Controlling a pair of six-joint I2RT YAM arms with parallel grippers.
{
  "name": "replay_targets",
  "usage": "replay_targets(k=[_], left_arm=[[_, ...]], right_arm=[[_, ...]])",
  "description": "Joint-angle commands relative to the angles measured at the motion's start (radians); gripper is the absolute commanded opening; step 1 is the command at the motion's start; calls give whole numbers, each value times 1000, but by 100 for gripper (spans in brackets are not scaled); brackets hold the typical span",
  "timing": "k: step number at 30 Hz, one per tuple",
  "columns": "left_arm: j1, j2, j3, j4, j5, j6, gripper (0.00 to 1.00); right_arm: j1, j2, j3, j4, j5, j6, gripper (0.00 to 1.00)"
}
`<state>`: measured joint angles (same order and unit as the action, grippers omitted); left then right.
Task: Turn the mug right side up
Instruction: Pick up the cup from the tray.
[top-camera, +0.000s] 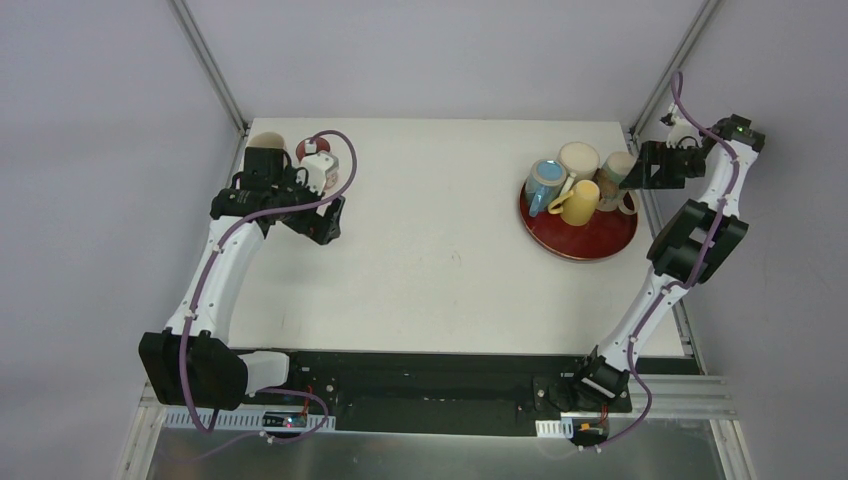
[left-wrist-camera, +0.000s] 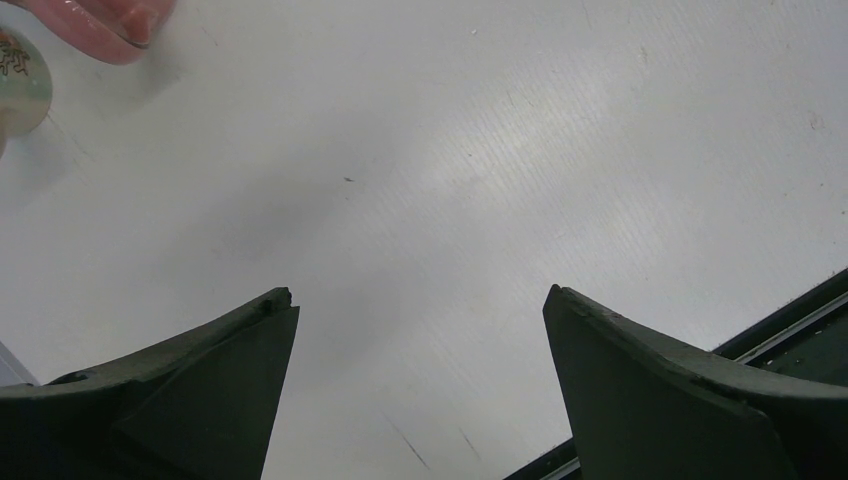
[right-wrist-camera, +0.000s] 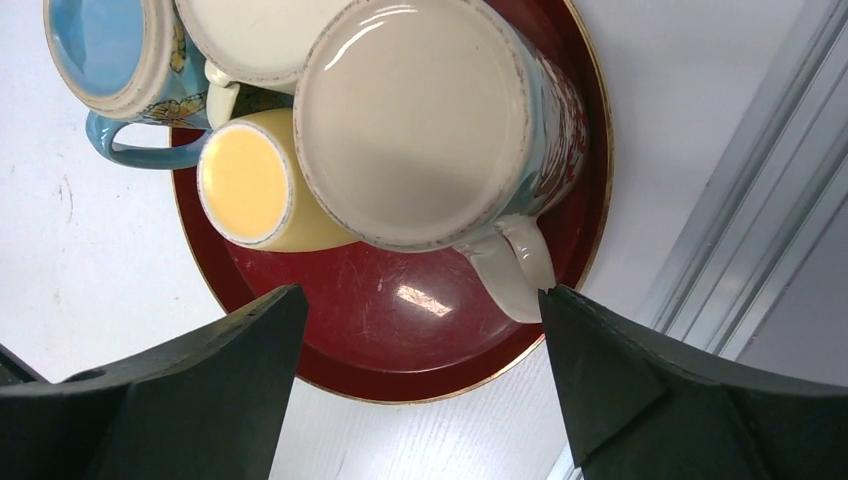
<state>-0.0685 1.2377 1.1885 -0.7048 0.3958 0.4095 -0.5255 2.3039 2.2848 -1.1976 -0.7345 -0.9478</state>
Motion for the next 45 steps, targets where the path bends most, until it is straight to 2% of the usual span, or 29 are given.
replay_targets(k=[1, 8, 12, 19, 23, 30, 39, 45], left_arm=[[16, -16, 16, -21, 44, 0, 99], [27, -15, 17, -21, 57, -6, 99], [35, -14, 13, -20, 62, -10, 99], [45, -23, 11, -19, 71, -8, 99], [45, -27, 8, -19, 86, -8, 99], [44, -41, 0, -16, 114, -8, 99], [44, -53, -7, -13, 148, -18, 99], [44, -56, -6, -13, 156, -26, 99]], right_arm=[[13, 15, 71, -61, -20, -80, 97], [23, -6, 60, 41, -33, -31, 99], [24, -39, 37, 54, -111, -43, 99], [33, -110, -64, 231, -192, 66, 99], [63, -100, -46, 254, -148, 81, 99], [138, -95, -45, 243, -23, 13, 99], [162, -113, -77, 263, 86, -24, 98], [165, -180, -211, 373, 143, 98, 84]])
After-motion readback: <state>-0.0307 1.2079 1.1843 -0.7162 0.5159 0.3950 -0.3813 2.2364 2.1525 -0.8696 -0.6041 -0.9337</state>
